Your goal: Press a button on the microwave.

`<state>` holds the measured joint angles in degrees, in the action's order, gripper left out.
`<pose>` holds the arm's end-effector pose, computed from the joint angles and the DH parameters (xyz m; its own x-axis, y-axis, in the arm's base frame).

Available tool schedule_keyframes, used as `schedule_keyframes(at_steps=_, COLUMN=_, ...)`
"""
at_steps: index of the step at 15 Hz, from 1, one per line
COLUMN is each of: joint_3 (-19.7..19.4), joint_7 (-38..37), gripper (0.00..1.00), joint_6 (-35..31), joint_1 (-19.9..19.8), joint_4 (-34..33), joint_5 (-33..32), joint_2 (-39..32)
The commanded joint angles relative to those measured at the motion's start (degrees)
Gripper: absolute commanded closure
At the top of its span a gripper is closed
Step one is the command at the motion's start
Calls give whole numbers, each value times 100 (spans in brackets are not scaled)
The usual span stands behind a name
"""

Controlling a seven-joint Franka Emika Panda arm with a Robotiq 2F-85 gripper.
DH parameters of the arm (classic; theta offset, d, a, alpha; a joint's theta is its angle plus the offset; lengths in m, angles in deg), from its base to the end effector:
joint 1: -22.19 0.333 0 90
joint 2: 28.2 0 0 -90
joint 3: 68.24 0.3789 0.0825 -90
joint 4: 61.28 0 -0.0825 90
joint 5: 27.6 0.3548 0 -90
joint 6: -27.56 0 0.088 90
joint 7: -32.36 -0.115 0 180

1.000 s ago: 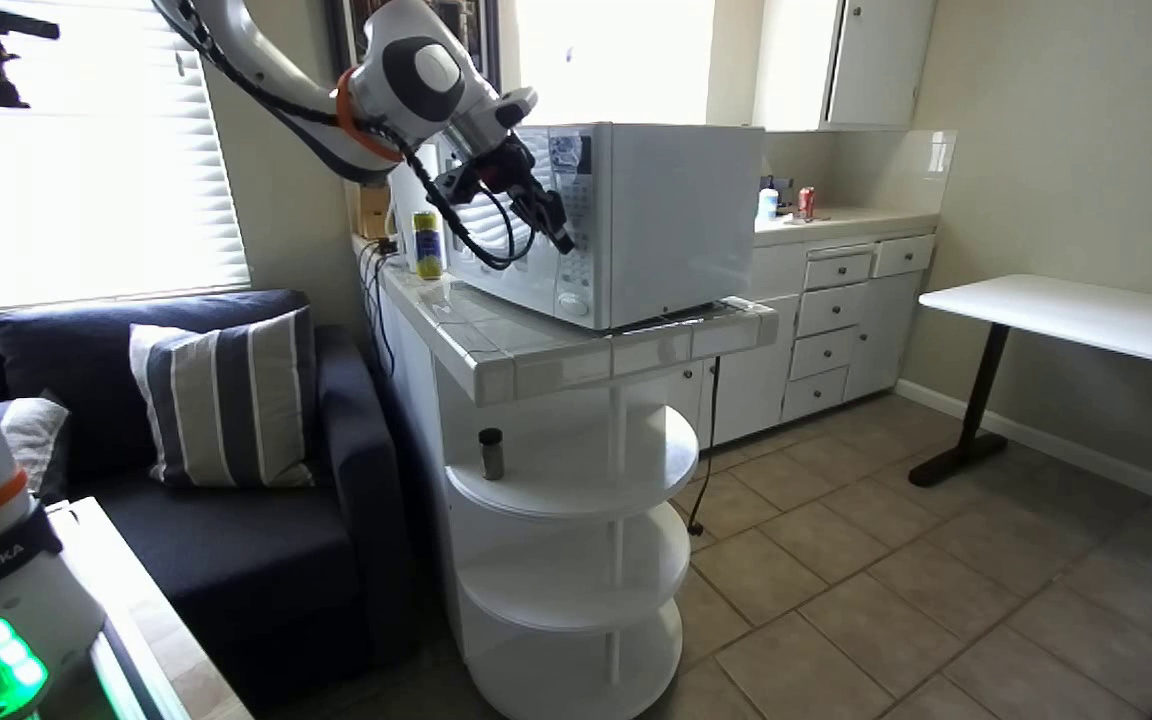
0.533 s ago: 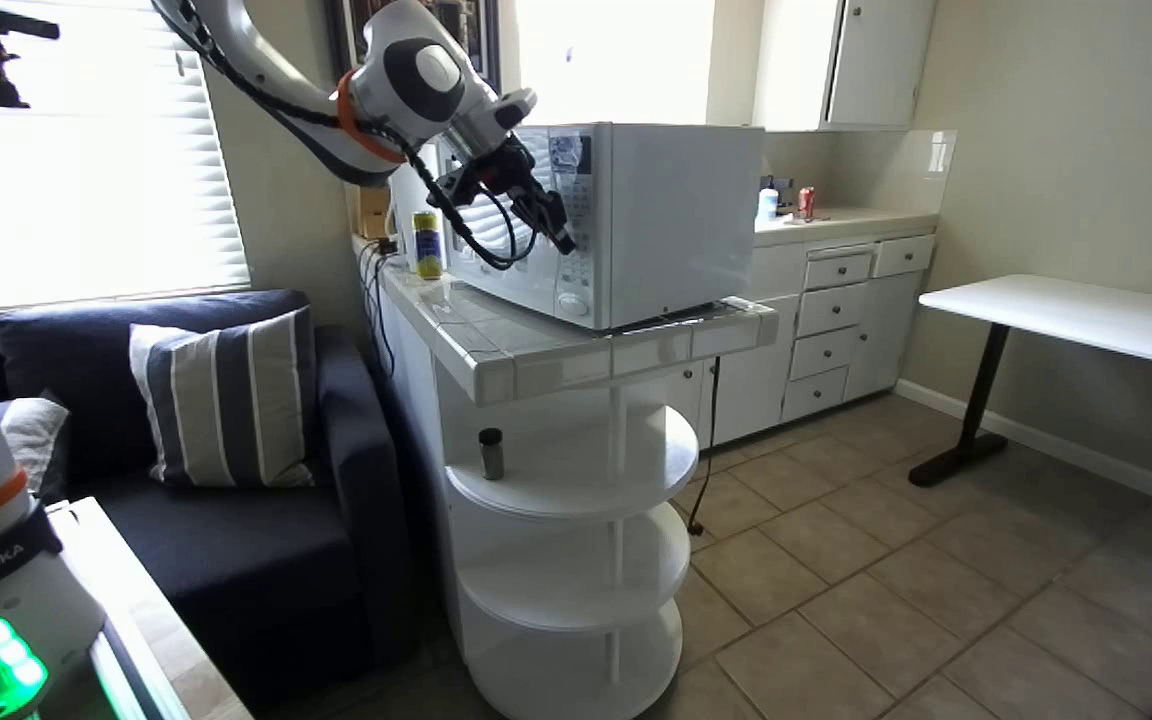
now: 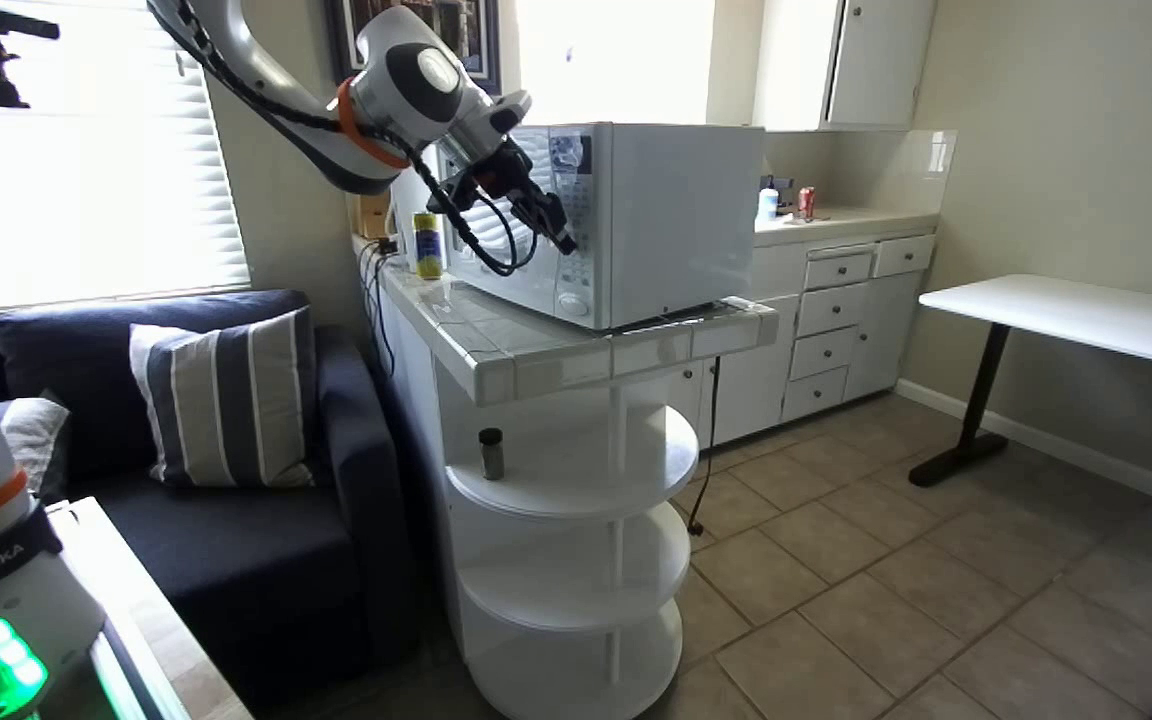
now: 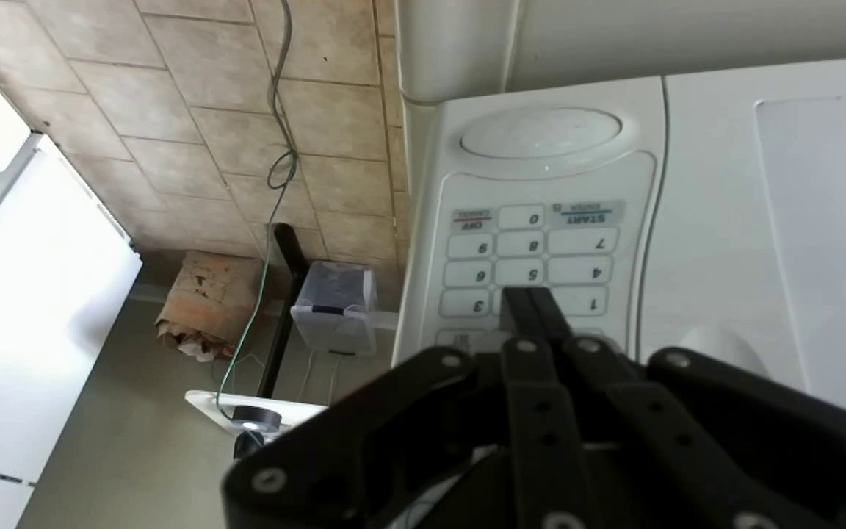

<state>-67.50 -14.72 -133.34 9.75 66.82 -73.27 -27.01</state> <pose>0.5323 -0.0769 0.5093 0.7366 -0.2049 0.6446 -0.3824 -0.9122 0.1470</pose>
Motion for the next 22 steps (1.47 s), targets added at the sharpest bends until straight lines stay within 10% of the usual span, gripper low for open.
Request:
schedule_keyframes(at_steps=1, joint_3=-64, joint_7=-721, gripper=100, joint_6=-491, joint_1=-99, joint_4=-167, joint_5=-702, joint_2=-218)
schedule_keyframes(at_steps=9, joint_3=-69, joint_7=-1422, gripper=100, joint_6=-506, joint_1=-125, joint_4=-247, joint_5=-1295, joint_2=-320)
schedule_keyframes(at_steps=19, joint_3=-147, joint_7=1598, gripper=100, joint_6=1575, joint_1=742, joint_4=1111, joint_5=3079, joint_2=1060)
schedule_keyframes(at_steps=20, joint_3=-207, joint_7=1945, gripper=77, joint_6=2089, joint_1=736, joint_4=1035, joint_5=3519, joint_2=1276)
schedule_keyframes(at_steps=22, joint_3=-231, joint_7=2154, gripper=66, joint_6=3048, joint_1=666, joint_4=791, joint_5=3866, joint_2=1652)
